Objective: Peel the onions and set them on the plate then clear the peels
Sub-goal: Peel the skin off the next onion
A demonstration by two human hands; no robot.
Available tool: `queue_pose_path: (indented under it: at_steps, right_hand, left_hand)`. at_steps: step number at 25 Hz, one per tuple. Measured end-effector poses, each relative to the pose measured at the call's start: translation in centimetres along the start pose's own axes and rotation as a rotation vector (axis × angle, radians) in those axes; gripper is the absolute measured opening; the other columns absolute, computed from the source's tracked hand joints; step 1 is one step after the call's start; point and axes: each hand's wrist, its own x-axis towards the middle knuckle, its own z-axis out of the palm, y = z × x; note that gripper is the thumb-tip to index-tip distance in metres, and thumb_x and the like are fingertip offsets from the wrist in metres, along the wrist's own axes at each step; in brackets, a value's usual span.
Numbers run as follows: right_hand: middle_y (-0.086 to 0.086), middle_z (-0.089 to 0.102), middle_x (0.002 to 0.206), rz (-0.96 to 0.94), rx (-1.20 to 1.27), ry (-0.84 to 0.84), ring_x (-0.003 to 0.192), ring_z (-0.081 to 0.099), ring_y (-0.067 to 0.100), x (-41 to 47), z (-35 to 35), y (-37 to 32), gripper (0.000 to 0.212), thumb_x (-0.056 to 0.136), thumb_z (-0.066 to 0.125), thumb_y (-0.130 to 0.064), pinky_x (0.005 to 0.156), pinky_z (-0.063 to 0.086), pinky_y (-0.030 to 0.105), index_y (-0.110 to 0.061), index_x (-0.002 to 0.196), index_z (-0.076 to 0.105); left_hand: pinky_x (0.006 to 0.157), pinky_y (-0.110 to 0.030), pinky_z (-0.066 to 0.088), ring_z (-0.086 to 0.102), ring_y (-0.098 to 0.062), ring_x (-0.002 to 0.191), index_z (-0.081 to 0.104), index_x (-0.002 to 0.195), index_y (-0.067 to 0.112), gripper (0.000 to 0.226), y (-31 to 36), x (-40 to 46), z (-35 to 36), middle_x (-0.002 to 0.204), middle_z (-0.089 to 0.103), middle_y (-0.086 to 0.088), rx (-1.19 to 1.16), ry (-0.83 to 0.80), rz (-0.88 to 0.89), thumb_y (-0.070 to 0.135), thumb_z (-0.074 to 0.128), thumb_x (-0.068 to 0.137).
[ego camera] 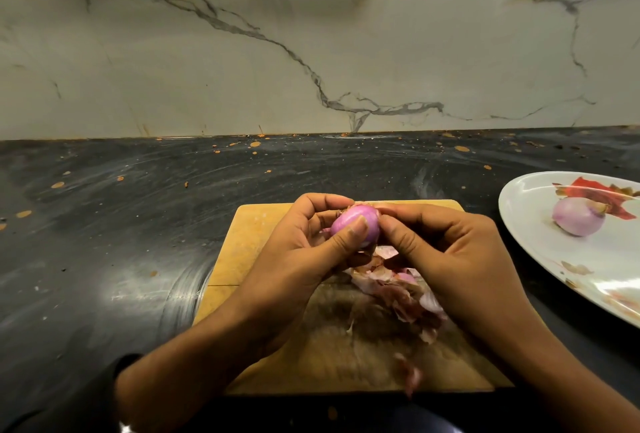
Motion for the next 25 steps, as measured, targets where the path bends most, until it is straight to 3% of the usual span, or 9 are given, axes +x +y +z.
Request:
queue_pose_path:
  at_steps: [8, 13, 17, 21, 25]
  right_hand:
    - [-0.007, 0.078, 0.078, -0.002, -0.051, 0.057, 0.074, 0.075, 0.016, -0.2, -0.12, 0.37, 0.011, 0.084, 0.074, -0.016, 0.067, 0.063, 0.037, -0.021, 0.092, 0.08]
    - [-0.014, 0.076, 0.074, -0.05, -0.111, 0.065, 0.069, 0.072, 0.009, -0.18, -0.07, 0.08, 0.02, 0.081, 0.077, -0.012, 0.061, 0.059, 0.022, -0.032, 0.081, 0.076]
    - [-0.016, 0.073, 0.07, -0.068, -0.16, 0.109, 0.062, 0.069, 0.004, -0.16, 0.11, 0.42, 0.025, 0.082, 0.078, -0.006, 0.055, 0.05, 0.011, -0.03, 0.078, 0.074]
    - [-0.005, 0.075, 0.07, -0.028, -0.057, 0.143, 0.062, 0.072, 0.012, 0.0, -0.1, 0.59, 0.012, 0.085, 0.076, -0.01, 0.057, 0.056, 0.02, -0.022, 0.082, 0.076]
    - [0.004, 0.075, 0.071, 0.072, 0.066, 0.149, 0.061, 0.072, 0.015, 0.4, -0.3, 0.71, 0.008, 0.088, 0.07, -0.01, 0.056, 0.056, 0.022, -0.018, 0.088, 0.074]
  left_hand:
    - [0.08, -0.03, 0.06, 0.071, -0.024, 0.093, 0.055, 0.11, 0.008, 0.043, -0.41, -0.08, 0.35, 0.104, 0.071, -0.011, 0.065, 0.005, 0.038, 0.015, 0.075, 0.072]
    - [0.072, -0.026, 0.06, 0.072, -0.018, 0.086, 0.054, 0.104, 0.008, 0.042, -0.53, -0.18, 0.46, 0.094, 0.075, -0.003, 0.053, -0.014, 0.032, 0.01, 0.075, 0.068]
    - [0.073, -0.027, 0.061, 0.072, -0.019, 0.086, 0.053, 0.104, 0.007, 0.043, -0.57, -0.17, 0.61, 0.095, 0.074, -0.004, 0.048, -0.007, 0.028, 0.009, 0.074, 0.067]
    - [0.081, -0.034, 0.061, 0.07, -0.026, 0.094, 0.055, 0.113, 0.006, 0.041, -0.45, -0.1, 0.55, 0.111, 0.068, -0.019, 0.015, -0.016, 0.011, 0.011, 0.071, 0.076]
    - [0.082, -0.031, 0.06, 0.07, -0.023, 0.094, 0.057, 0.119, 0.008, 0.042, -0.1, -0.11, 0.55, 0.114, 0.069, -0.018, -0.013, -0.038, -0.009, 0.018, 0.066, 0.079]
